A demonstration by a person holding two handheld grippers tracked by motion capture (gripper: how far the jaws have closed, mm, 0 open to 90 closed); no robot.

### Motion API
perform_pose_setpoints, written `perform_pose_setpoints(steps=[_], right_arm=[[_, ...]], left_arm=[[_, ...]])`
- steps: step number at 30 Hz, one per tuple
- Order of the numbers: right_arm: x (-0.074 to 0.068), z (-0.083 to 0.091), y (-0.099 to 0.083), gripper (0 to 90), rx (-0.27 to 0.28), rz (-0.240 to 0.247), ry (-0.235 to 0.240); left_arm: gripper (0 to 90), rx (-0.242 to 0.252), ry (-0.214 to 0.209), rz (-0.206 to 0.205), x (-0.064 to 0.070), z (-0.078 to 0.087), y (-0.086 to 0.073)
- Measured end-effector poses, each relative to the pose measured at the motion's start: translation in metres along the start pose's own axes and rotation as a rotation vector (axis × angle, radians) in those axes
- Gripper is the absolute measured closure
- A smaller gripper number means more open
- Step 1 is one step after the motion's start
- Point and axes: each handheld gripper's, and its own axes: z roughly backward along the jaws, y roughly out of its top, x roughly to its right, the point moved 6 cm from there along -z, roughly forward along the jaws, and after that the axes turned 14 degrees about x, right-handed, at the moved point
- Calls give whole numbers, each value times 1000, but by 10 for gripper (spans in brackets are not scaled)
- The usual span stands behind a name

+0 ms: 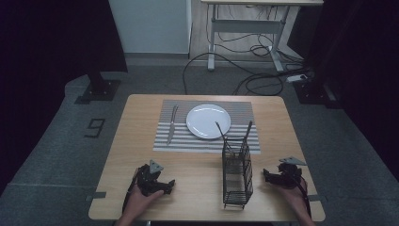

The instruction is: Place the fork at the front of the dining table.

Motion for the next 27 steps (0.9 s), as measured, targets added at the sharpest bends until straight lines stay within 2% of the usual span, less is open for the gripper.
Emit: perform_pose_setpoints(steps=[5,8,12,22,27], right_arm=[[1,3,0,81,3,-11,3],[3,5,1,89,5,-50,10],[3,9,8,113,37,-62,12],[-4,26,32,138,119,-54,39],[-8,32,40,159,142,-48,60]], left_arm=[[2,-1,0,0,0,0,0],[2,-1,0,-1,0,0,0],[2,-1,0,0,0,0,0],[0,-2,-5,-4,0,-2,1],[0,-2,-6,-4,0,-2,1]])
